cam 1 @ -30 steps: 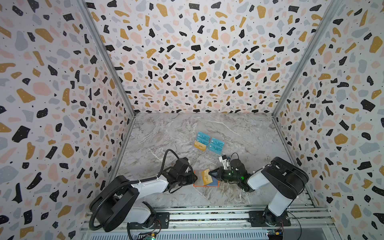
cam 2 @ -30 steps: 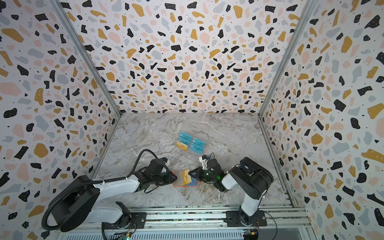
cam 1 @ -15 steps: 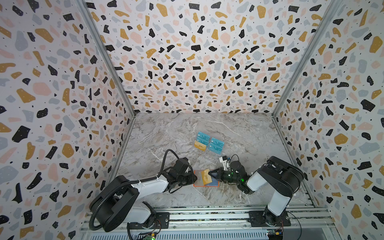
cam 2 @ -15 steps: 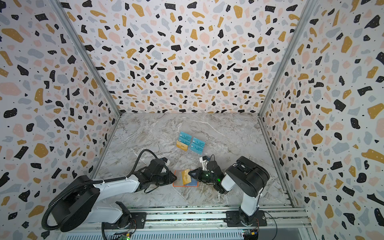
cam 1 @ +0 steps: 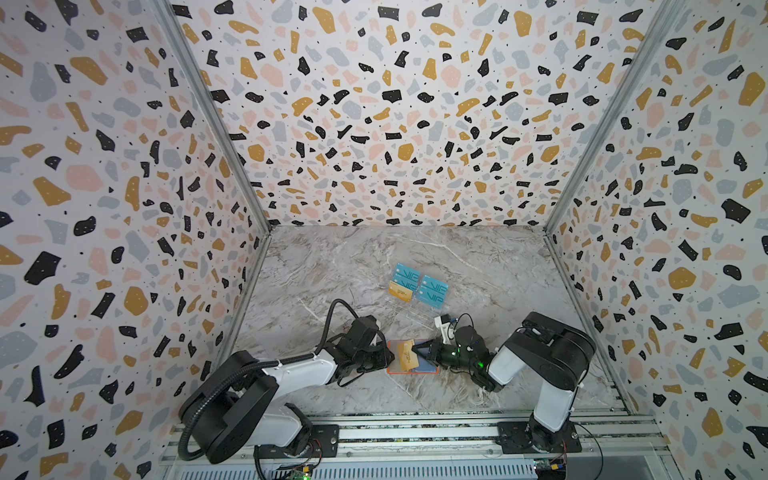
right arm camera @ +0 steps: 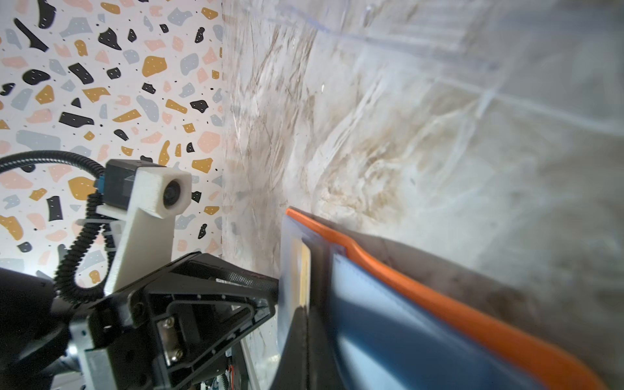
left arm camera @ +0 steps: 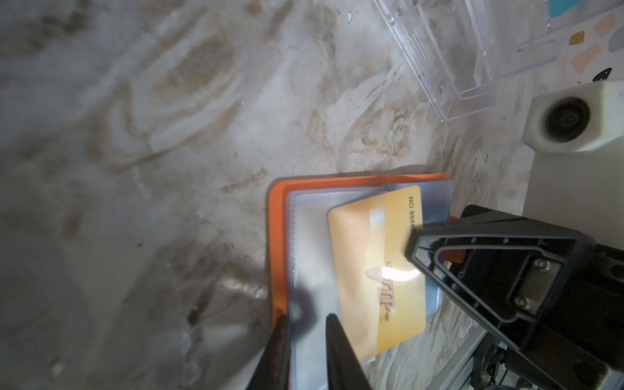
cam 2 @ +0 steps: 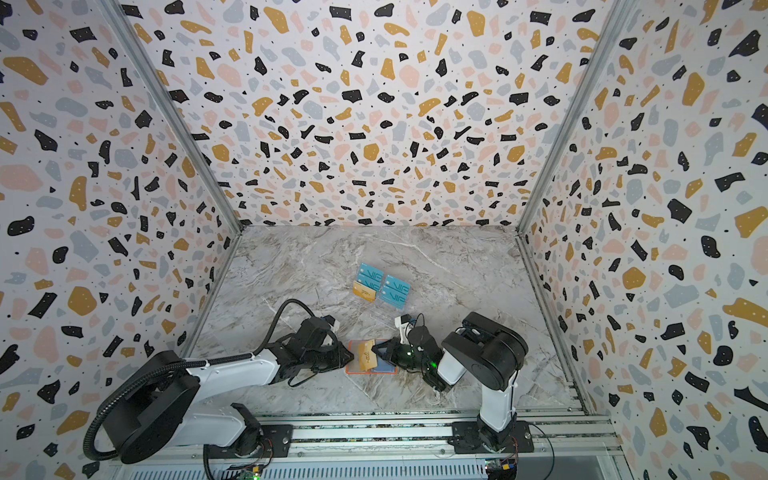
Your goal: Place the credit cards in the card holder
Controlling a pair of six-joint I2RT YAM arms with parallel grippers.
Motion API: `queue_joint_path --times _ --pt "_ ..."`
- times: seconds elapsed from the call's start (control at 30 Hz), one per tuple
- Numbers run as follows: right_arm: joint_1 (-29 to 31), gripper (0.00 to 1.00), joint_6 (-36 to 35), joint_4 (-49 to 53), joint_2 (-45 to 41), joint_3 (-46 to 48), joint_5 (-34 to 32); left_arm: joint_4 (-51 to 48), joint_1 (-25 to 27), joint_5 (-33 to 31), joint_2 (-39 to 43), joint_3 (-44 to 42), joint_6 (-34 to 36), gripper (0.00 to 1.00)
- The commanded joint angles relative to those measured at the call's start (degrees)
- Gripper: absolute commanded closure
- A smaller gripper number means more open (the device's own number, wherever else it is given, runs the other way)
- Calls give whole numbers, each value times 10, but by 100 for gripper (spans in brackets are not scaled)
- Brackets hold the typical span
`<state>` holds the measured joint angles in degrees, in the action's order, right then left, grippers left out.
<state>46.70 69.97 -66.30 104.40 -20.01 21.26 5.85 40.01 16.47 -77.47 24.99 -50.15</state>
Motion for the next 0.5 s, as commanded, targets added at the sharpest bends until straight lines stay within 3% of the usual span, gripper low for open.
queue_joint_path --times 0.0,0.27,0.47 --pt "15 95 -38 114 -31 -17 -9 9 5 13 2 -1 -1 78" --pt "18 58 -144 379 -120 -82 -33 8 5 13 1 1 -1 79" --pt "20 51 -182 499 -159 -105 -34 10 5 13 2 1 -1 79"
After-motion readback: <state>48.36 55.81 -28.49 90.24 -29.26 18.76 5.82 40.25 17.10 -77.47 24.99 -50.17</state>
